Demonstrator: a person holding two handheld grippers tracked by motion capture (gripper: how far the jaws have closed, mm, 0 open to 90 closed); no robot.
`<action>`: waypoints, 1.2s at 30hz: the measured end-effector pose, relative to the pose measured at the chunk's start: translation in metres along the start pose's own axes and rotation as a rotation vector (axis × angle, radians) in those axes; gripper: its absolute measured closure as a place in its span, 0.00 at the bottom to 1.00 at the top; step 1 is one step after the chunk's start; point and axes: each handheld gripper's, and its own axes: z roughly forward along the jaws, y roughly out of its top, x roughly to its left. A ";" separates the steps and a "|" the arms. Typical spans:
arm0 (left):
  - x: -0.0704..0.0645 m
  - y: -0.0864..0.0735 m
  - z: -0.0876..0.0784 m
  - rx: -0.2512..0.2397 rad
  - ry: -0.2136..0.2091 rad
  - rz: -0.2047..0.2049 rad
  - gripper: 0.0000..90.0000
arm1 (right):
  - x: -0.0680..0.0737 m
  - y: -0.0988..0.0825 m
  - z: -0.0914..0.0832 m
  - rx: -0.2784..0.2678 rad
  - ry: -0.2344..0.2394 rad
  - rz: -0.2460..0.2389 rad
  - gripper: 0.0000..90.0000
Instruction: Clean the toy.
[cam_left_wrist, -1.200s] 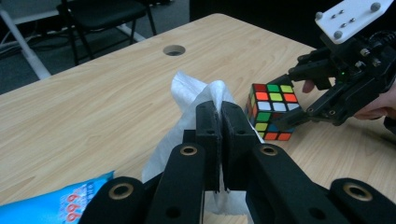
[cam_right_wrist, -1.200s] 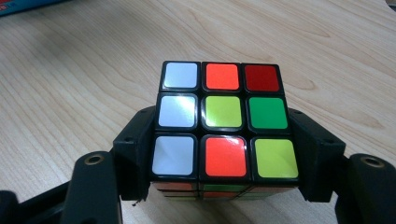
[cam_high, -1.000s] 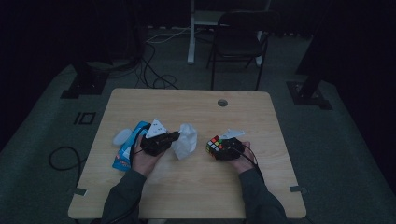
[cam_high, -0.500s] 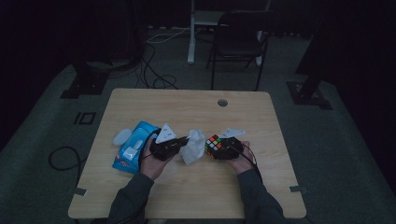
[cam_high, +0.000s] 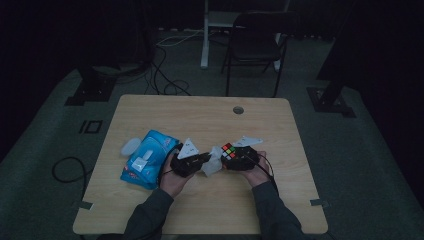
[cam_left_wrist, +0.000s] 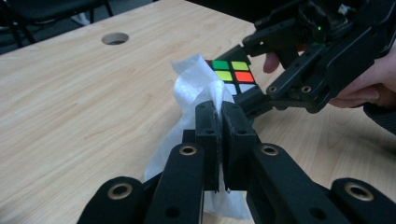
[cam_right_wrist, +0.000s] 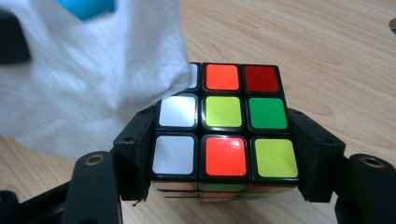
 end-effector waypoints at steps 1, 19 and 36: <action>-0.001 0.000 0.002 0.003 -0.003 -0.001 0.97 | 0.000 0.000 0.000 -0.002 0.003 0.000 0.38; -0.009 -0.014 0.029 0.083 0.000 -0.019 0.89 | 0.006 0.006 -0.006 -0.044 0.047 0.027 0.38; -0.032 -0.018 0.048 0.081 -0.033 0.012 0.97 | 0.005 0.008 -0.007 -0.049 0.014 0.071 0.38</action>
